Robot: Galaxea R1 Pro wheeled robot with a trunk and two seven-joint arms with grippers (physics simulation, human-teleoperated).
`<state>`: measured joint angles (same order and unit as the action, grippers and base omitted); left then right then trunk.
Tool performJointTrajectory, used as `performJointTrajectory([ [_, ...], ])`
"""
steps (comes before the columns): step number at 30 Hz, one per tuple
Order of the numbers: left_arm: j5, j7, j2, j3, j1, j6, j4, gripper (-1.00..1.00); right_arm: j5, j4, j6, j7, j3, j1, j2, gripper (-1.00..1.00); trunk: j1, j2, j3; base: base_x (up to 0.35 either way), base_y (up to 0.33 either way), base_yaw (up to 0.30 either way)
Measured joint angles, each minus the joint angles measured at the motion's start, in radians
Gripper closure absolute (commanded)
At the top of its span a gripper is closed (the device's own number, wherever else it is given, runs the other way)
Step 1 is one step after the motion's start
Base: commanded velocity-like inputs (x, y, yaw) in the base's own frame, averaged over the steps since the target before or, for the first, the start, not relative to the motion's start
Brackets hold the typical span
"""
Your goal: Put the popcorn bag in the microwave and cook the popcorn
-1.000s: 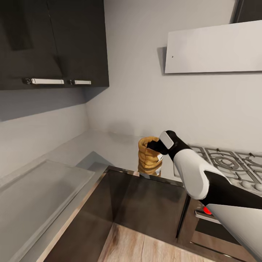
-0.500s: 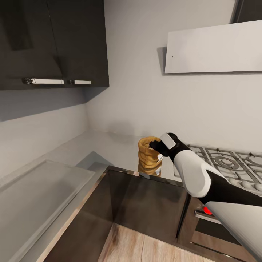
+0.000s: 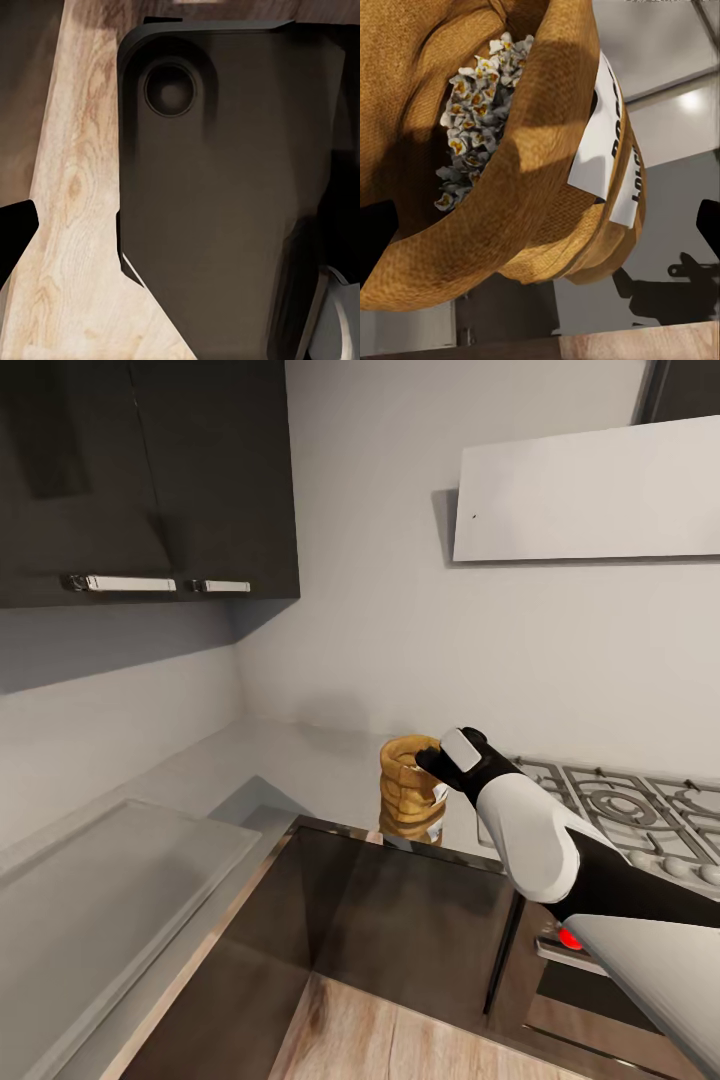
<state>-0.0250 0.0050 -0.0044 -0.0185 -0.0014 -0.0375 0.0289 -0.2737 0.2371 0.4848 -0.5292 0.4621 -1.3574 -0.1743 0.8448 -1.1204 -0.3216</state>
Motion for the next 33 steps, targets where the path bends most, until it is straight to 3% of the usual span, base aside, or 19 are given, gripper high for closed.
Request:
performJointTrajectory([
  [9,0.000,-0.001,0.000,0.000,0.000,0.000,0.000,-1.00,0.026,0.001,0.031,0.004,-0.003,0.000,0.000,-1.00,0.000,0.000,0.000,0.029,0.000,0.000],
  [33,0.000,-0.001,0.000,0.000,0.000,0.001,0.000,-1.00,0.014,-0.063,0.031,0.008,0.001,0.000,0.000,-1.00,0.000,0.000,0.000,0.047,0.000,0.000],
])
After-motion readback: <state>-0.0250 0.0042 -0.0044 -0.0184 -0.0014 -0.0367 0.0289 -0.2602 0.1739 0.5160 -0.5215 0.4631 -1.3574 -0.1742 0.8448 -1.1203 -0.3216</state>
